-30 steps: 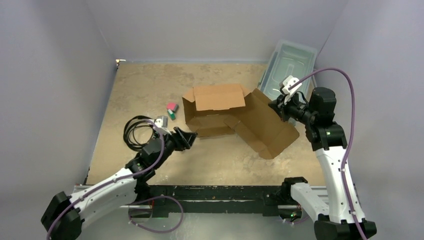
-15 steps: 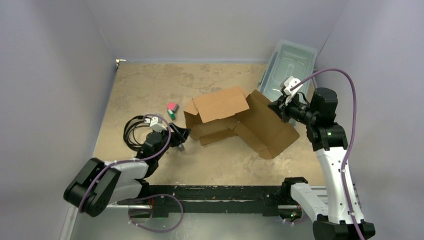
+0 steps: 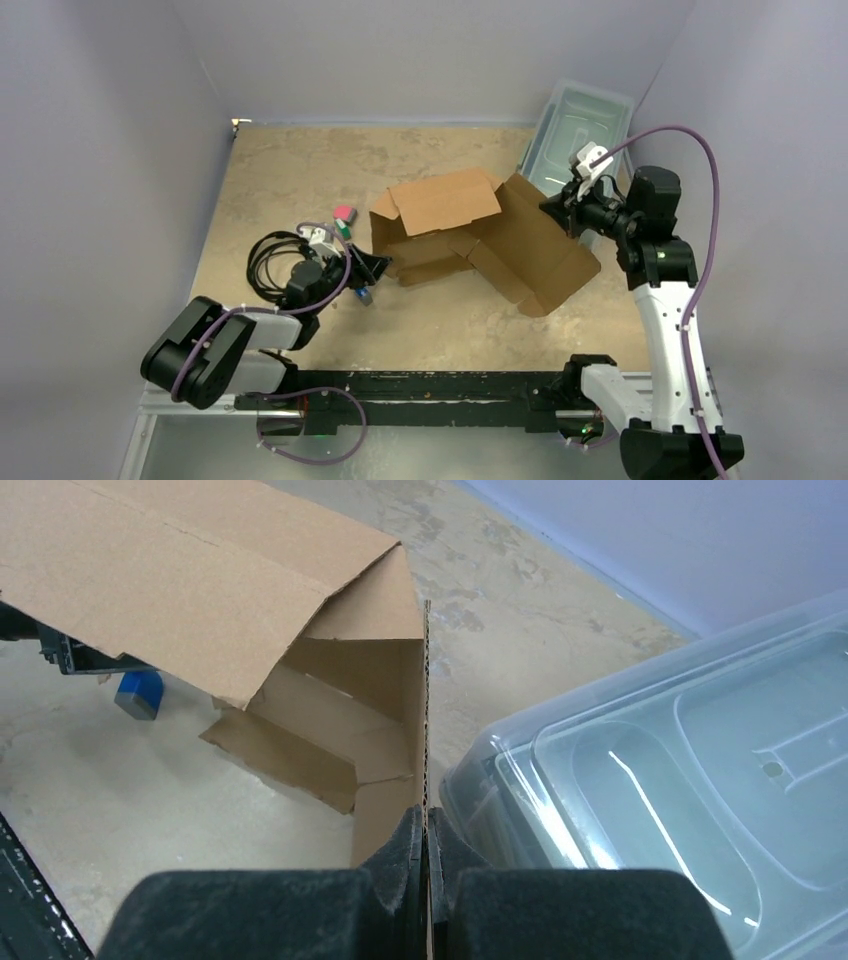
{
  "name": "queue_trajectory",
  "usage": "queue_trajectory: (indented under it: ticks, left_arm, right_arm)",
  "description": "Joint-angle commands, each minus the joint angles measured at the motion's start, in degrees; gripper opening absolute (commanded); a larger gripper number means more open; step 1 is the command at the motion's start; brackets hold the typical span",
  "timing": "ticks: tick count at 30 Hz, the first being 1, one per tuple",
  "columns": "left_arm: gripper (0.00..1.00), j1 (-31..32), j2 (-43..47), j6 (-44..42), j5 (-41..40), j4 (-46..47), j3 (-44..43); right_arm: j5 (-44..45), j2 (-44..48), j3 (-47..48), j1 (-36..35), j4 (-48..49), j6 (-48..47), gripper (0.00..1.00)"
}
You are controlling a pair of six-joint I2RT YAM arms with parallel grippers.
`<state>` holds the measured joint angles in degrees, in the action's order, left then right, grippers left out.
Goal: Fold the paper box
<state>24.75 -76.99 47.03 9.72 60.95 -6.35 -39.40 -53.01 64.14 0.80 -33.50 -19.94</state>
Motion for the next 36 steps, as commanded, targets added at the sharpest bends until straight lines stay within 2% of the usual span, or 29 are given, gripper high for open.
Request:
queue_trajectory:
  ticks: [1, 3, 8, 12, 17, 23, 26, 36]
  left_arm:
    - [0.62, -0.5, 4.5, -8.5, 0.2, -7.8, -4.6]
    - [0.62, -0.5, 5.9, -11.5, -1.4, -12.7, -5.9]
    - [0.62, -0.5, 7.5, -14.3, -5.1, -16.9, -6.0]
    - [0.62, -0.5, 5.7, -15.5, -3.3, -14.6, -5.7]
    - [0.64, -0.5, 1.3, -17.5, 0.7, -6.9, -4.6]
    - [0.64, -0.4, -5.4, -18.0, -0.1, -5.6, -7.7]
    - [0.61, -0.4, -8.3, -17.0, -0.1, -4.2, -9.1]
    - [0.39, -0.1, -15.8, -11.5, 2.3, 1.5, -10.9]
  right_arm:
    - [-4.1, -0.8, 4.2, 1.5, -0.3, 1.8, 0.00]
    - [-4.3, -0.9, 4.6, 1.6, -0.7, 1.8, 0.00]
    - [-4.7, -0.9, 4.7, 1.7, -0.9, 2.0, 0.00]
    - [-5.1, -1.0, 5.2, 1.7, -1.2, 2.1, 0.00]
    - [-5.9, -1.5, 5.6, 1.8, -1.4, 2.4, 0.00]
    - [-6.4, -1.6, 5.5, 1.8, -1.3, 2.9, 0.00]
    - [-6.6, -1.8, 5.5, 1.9, -1.2, 3.1, 0.00]
    - [-7.2, -2.2, 5.2, 1.9, -0.9, 3.4, 0.00]
